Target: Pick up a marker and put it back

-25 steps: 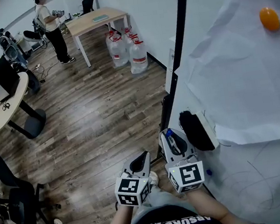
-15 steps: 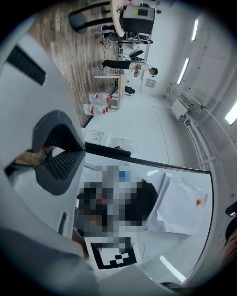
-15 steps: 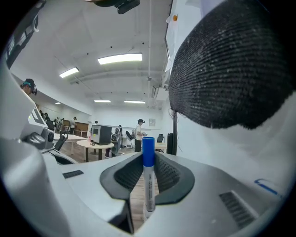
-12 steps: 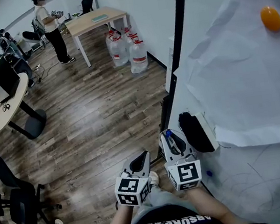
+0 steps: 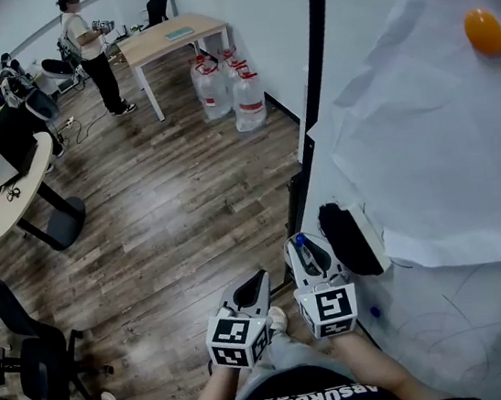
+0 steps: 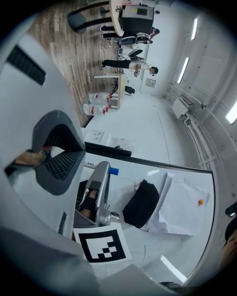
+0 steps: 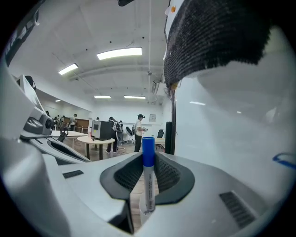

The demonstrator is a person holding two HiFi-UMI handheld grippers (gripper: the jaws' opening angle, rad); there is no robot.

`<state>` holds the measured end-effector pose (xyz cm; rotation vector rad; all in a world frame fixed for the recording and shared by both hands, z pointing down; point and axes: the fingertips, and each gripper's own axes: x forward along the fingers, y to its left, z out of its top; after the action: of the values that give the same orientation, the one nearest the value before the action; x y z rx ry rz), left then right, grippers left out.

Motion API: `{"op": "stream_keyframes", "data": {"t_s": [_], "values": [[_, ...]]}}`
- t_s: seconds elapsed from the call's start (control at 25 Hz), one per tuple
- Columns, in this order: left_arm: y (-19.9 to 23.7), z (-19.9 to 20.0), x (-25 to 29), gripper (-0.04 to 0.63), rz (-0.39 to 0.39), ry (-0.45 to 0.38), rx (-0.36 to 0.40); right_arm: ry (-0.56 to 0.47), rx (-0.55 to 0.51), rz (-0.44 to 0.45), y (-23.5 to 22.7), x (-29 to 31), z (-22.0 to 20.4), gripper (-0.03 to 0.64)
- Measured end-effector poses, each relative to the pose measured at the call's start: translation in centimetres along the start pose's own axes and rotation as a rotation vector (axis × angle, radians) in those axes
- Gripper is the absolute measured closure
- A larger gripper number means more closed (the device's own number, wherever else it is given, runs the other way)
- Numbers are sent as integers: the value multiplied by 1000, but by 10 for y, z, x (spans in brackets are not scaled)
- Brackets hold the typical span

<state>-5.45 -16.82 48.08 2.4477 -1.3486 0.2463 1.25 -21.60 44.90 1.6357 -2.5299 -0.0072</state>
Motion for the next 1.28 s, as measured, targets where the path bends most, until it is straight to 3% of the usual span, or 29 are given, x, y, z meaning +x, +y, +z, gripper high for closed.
{"op": "stream_keyframes", "data": {"t_s": [1.28], "values": [[5,-8,-3,588,4,24,5,88,12,-18,2,8,-38,546]]}}
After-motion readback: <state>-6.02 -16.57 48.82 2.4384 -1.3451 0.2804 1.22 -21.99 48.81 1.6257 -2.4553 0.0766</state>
